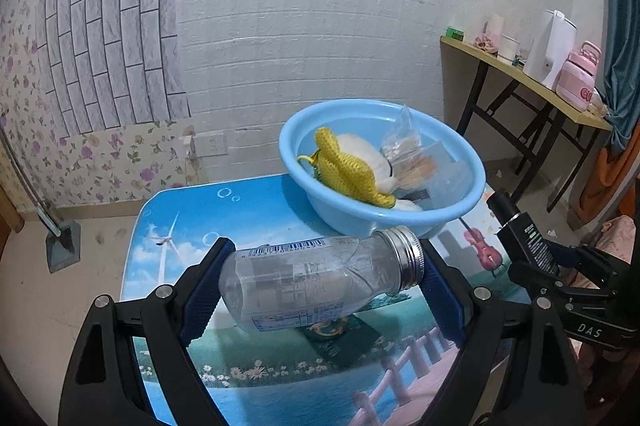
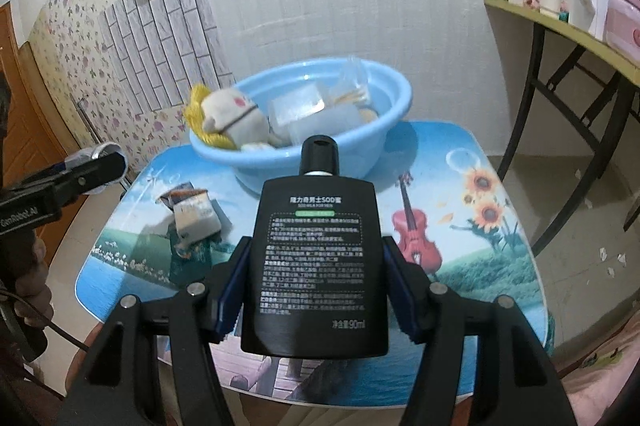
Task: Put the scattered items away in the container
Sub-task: 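Lift both bottles and carry them over the basin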
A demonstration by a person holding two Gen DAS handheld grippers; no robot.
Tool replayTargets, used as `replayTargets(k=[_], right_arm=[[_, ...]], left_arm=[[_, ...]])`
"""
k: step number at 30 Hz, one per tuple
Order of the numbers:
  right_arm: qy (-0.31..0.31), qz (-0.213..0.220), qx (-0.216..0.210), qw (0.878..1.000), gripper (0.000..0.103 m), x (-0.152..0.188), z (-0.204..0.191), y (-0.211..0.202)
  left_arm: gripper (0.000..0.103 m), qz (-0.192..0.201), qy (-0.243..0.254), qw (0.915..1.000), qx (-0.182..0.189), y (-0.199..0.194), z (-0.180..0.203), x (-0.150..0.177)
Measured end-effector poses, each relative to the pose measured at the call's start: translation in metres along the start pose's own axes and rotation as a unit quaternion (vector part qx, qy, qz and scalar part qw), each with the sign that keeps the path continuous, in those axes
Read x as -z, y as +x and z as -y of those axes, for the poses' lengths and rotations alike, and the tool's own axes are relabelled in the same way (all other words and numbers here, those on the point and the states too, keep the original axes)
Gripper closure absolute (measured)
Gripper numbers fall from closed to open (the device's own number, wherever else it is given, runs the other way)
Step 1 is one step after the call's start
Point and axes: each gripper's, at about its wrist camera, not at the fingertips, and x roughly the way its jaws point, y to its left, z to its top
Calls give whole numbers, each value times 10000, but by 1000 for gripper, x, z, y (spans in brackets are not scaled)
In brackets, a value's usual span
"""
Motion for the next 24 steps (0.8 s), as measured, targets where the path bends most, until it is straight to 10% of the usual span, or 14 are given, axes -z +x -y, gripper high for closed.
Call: replayTargets(k=[24], right_arm=[[23, 469, -442, 9979, 42, -42, 8, -14]], left_arm=[[14, 269, 292, 9992, 73, 19, 33, -50]])
